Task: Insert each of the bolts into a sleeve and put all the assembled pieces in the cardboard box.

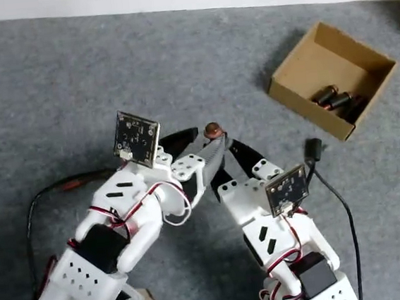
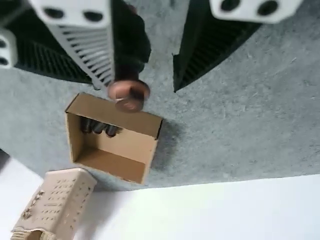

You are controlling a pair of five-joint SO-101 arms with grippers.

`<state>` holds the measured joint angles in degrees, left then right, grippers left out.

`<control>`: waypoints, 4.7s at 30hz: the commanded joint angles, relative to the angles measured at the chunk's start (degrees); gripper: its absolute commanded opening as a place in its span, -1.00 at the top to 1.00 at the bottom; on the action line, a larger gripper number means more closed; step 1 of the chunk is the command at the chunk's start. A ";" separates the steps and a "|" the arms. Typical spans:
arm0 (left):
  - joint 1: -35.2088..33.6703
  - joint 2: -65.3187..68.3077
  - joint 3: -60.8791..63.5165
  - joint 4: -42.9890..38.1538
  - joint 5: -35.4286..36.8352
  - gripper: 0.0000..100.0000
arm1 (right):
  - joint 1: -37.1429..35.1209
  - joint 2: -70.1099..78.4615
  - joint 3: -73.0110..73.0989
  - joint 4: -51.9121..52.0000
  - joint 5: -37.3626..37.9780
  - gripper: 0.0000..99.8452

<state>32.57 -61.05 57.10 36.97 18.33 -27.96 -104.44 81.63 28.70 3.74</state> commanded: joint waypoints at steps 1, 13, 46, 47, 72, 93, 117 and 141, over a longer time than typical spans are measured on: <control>0.04 0.13 1.54 3.16 0.35 0.61 | -0.04 -0.92 -3.12 -3.56 0.35 0.99; 0.48 0.13 0.66 8.97 0.35 0.28 | 4.70 -0.92 -1.54 -3.56 0.26 0.99; -8.40 0.04 -2.51 14.07 14.51 0.21 | 18.24 27.56 -17.36 12.35 -9.93 0.99; -9.71 0.04 -2.51 14.07 14.51 0.21 | 18.51 29.41 -18.77 12.35 -10.02 0.99; -17.71 0.22 9.63 -10.37 14.07 0.80 | 34.07 74.42 -57.63 12.26 -10.20 0.99; -17.71 0.57 9.71 -10.37 14.07 0.80 | 40.31 107.82 -84.70 12.35 -15.03 0.99; -17.36 0.57 9.71 -10.37 14.07 0.80 | 44.35 147.21 -117.58 12.35 -20.40 0.99; -17.36 0.66 9.71 -10.29 14.07 0.80 | 38.81 160.22 -144.31 35.56 -20.40 0.69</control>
<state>15.52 -60.09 67.21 27.91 32.48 13.27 58.46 -54.46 57.54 -16.04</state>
